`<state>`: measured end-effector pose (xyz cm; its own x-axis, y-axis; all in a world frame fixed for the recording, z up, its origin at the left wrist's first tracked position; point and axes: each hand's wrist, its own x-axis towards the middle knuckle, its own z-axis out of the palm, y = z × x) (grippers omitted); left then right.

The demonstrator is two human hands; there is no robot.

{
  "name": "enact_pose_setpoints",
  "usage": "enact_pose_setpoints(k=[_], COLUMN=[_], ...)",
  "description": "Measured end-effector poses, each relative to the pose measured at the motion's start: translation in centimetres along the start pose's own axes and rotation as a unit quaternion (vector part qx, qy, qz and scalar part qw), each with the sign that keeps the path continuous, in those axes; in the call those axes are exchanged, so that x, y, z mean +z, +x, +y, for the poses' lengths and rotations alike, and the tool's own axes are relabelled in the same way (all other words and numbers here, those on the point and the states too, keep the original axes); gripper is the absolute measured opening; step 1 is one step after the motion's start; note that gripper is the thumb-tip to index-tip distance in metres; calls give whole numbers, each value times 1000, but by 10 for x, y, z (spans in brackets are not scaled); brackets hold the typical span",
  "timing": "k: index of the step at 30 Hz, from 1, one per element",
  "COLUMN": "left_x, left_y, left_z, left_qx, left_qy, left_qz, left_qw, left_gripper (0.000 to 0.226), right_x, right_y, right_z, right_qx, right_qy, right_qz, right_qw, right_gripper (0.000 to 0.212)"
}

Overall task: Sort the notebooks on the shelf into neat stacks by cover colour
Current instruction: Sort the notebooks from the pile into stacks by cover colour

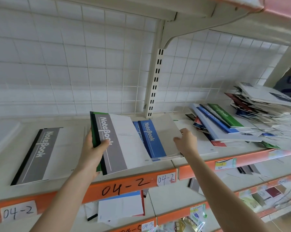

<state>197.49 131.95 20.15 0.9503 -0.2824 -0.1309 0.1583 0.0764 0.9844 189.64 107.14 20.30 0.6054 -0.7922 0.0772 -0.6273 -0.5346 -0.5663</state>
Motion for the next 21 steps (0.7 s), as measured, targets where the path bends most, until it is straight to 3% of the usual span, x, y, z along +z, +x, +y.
enact_pose_setpoints(k=[4, 9, 11, 13, 15, 16, 19, 21], left_x=[-10, -13, -15, -18, -19, -21, -32, -45], left_y=[-2, -3, -2, -2, -2, -2, -4, -5], left_z=[2, 5, 6, 9, 12, 14, 17, 19], left_qx=[1, -10, -20, -29, -31, -25, 17, 49], left_qy=[-8, -11, -13, -15, -5, 6, 81, 143], left_qz=[6, 2, -7, -18, -34, -44, -69, -51], left_qw=[1000, 1000, 1000, 999, 999, 999, 994, 987], left_gripper=[41, 55, 62, 63, 61, 61, 63, 56], right_x=[14, 16, 16, 18, 16, 16, 32, 46], right_y=[-4, -13, -20, -33, -49, -56, -62, -67], right_z=[-2, -13, -27, -51, -79, -91, -110, -117], right_qx=[-24, -58, -98, -72, 57, 91, 65, 67], right_qy=[-72, -162, -90, 108, 323, 346, 281, 314], right_qz=[-21, -20, -8, -109, -261, -298, -297, -281], right_qw=[997, 985, 991, 986, 908, 885, 910, 905], right_gripper=[33, 36, 37, 28, 34, 35, 35, 27])
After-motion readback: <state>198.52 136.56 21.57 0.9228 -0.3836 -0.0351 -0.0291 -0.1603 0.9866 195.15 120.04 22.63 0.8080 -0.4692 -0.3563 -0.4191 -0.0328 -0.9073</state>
